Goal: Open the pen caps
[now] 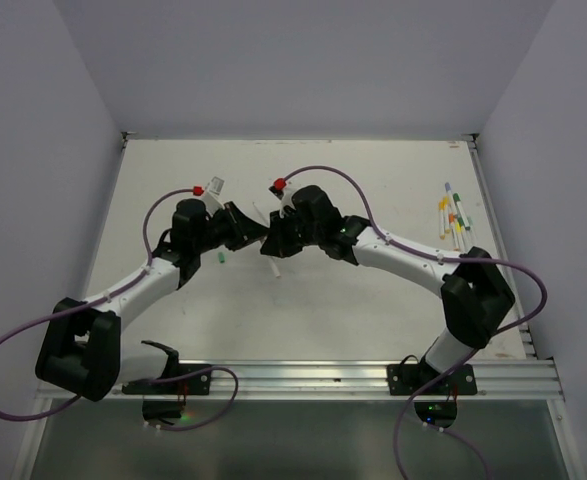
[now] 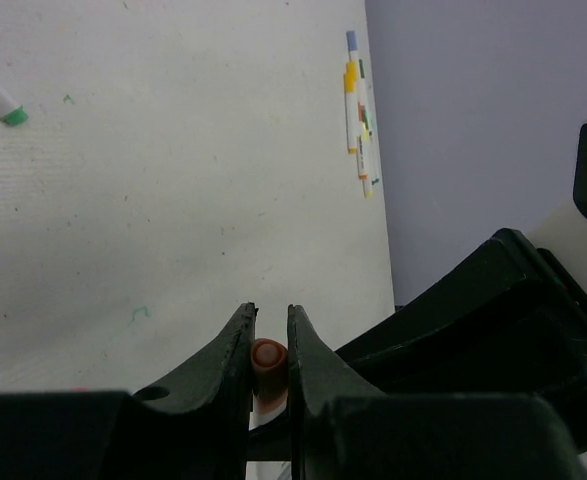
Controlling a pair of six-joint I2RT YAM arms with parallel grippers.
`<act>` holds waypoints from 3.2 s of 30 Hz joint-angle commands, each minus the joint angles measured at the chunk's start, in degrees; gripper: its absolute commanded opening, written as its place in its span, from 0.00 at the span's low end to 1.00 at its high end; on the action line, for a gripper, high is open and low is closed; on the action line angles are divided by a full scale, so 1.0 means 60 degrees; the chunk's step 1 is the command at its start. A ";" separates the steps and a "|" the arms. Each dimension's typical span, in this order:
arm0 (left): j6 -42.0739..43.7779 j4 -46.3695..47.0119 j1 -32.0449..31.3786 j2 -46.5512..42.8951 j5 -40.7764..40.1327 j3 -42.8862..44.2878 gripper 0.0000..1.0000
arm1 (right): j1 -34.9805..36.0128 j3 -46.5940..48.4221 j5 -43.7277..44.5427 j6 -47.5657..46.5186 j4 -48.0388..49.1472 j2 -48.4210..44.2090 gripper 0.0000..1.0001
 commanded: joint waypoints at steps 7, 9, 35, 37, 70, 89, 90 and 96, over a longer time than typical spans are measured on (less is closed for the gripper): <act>0.0454 -0.1354 0.0098 0.0553 -0.1633 0.2255 0.00 | 0.1156 -0.0139 0.2860 -0.0134 -0.0428 0.0213 0.00; 0.0570 -0.1689 0.0113 0.0902 -0.2072 0.2651 0.00 | 0.1802 0.0212 0.4664 -0.0604 -0.1230 0.0388 0.00; 0.0309 -0.0286 0.1768 0.1301 0.0517 0.2902 0.00 | 0.0707 -0.1822 -0.1296 0.0623 0.2333 -0.0387 0.00; 0.0103 0.0224 0.1929 0.1097 0.0956 0.2640 0.00 | 0.0575 -0.1998 -0.2090 0.1106 0.2863 -0.0256 0.00; 0.2563 -0.3772 0.2384 -0.1188 -0.3394 0.1777 0.00 | 0.0181 0.0166 0.3223 -0.1059 -0.1203 0.0446 0.00; 0.2095 -0.3772 0.2296 -0.1954 -0.2485 -0.0614 0.00 | -0.1520 0.5908 0.2081 -0.2950 -0.1236 0.5791 0.00; 0.2109 -0.3655 0.2296 -0.1836 -0.2398 -0.0614 0.00 | -0.1535 0.6071 0.2066 -0.2950 -0.1294 0.5939 0.00; 0.2226 -0.3009 0.2296 -0.0562 -0.2118 -0.0351 0.00 | -0.1550 0.6775 0.1817 -0.2935 -0.1411 0.6614 0.00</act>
